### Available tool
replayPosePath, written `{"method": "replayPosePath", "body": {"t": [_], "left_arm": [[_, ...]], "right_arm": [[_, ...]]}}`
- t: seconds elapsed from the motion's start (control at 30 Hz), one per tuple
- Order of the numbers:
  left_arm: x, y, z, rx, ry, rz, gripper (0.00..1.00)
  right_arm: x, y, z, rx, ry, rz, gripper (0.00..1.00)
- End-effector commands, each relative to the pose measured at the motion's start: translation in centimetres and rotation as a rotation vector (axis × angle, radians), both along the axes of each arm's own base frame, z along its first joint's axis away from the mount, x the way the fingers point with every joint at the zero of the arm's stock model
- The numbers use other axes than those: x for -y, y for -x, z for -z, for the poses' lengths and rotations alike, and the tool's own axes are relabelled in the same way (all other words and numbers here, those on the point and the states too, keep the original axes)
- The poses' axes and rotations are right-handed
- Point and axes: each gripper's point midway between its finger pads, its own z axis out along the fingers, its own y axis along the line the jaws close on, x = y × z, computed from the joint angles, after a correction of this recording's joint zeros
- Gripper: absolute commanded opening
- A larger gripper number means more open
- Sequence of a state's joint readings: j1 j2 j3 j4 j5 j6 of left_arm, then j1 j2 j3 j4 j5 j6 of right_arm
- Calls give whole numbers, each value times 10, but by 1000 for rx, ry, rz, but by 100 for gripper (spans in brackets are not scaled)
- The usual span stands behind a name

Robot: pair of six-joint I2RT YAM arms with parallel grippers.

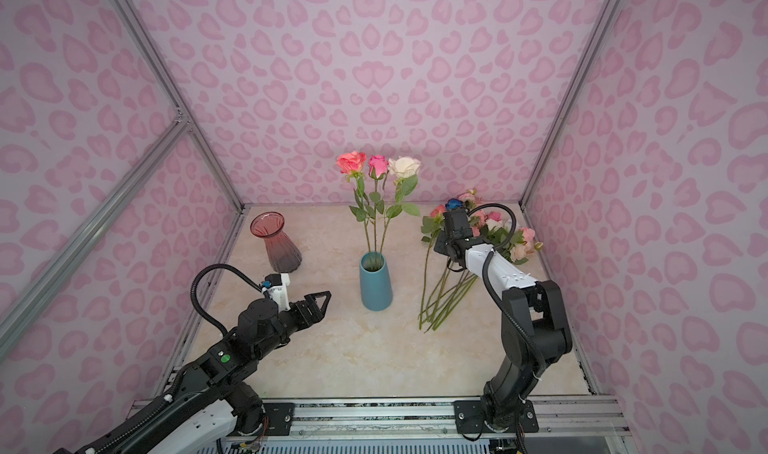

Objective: Arrange the flowers into the vase
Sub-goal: 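Open the right gripper and move it back down to the bunch, then grasp a coral-pink rose stem in the bunch with the right gripper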

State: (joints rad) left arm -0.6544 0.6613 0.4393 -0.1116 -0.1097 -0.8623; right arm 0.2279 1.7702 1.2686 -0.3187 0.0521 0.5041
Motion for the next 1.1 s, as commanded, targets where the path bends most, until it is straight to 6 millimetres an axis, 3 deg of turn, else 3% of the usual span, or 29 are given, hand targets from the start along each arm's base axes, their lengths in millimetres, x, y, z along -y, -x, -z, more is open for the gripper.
{"method": "replayPosePath", "body": {"t": [0.0, 0.23, 0.27, 0.3, 0.5, 0.7, 0.83, 1.03, 1.07], "left_arm": [[-3, 0, -2, 13, 2, -14, 97], [-4, -1, -4, 22, -5, -16, 97], [-3, -1, -4, 19, -7, -12, 97], [-1, -2, -4, 19, -7, -6, 97], [5, -3, -4, 8, -21, 24, 97], [3, -4, -5, 17, -30, 14, 98], [3, -5, -5, 15, -36, 17, 97], [3, -5, -6, 19, -38, 16, 98], [3, -5, -7, 20, -37, 15, 98]], "right_arm": [[-4, -4, 25, -88, -2, -14, 28], [-41, -22, 55, -160, -41, -111, 31], [-42, -20, 66, -189, -30, -109, 32], [-45, -30, 62, -178, -31, -108, 33], [-48, -37, 81, -215, 6, -98, 33], [-51, -39, 93, -235, 4, -104, 27], [-49, -38, 93, -232, 8, -97, 17], [-55, -44, 53, -81, -43, -117, 6], [-55, -38, 54, -81, -47, -122, 5]]}}
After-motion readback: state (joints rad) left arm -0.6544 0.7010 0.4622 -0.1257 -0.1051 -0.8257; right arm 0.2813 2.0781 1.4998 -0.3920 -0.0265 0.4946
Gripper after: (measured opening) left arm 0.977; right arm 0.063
